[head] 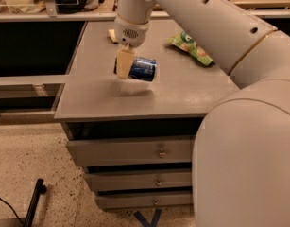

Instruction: Place pepsi can upright

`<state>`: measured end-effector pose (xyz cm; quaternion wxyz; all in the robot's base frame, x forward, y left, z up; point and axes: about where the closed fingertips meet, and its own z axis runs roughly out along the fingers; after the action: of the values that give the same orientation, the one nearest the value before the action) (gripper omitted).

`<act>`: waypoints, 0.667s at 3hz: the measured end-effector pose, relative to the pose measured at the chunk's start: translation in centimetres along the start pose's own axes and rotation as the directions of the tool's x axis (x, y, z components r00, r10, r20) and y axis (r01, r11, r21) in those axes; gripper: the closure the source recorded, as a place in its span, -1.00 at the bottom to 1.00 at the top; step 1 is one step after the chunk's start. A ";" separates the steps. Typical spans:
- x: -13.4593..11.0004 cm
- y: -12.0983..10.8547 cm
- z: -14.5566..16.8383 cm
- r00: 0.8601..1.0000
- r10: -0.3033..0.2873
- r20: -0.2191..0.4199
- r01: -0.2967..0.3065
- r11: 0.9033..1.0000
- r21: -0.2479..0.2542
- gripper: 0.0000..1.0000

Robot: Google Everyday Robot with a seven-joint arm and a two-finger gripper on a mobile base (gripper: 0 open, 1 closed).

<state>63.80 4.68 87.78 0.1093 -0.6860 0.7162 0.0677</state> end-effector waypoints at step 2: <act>1.3 -2.2 -4.9 0.912 0.129 0.389 -0.111 0.991 -0.068 1.00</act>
Offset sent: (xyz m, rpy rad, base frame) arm 0.0186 -0.0531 0.0757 0.7386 0.0731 -0.1522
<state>65.62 2.12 92.29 0.2311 -0.6154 0.7188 0.2264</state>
